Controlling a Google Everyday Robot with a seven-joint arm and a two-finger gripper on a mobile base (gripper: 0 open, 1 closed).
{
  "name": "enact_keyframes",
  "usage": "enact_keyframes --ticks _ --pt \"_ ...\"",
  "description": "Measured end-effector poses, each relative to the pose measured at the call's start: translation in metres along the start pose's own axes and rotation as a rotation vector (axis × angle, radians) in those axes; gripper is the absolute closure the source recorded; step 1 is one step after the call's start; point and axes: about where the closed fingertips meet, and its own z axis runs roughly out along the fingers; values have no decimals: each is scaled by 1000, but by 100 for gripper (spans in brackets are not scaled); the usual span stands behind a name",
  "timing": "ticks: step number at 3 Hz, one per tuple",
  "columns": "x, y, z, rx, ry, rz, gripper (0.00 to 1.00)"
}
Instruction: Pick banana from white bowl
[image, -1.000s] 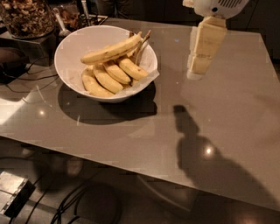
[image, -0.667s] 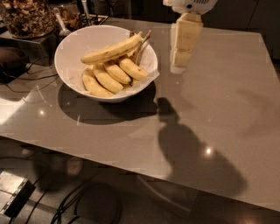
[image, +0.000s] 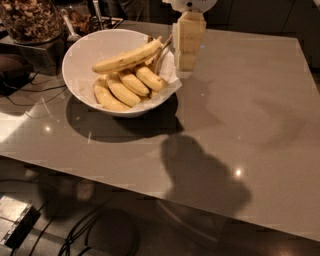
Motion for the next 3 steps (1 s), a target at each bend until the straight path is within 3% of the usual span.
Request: enact_keyframes --ticks 2,3 --pt "-18 -42 30 28 12 -25 0" --pt "-23 -56 46 18 18 -41 7"
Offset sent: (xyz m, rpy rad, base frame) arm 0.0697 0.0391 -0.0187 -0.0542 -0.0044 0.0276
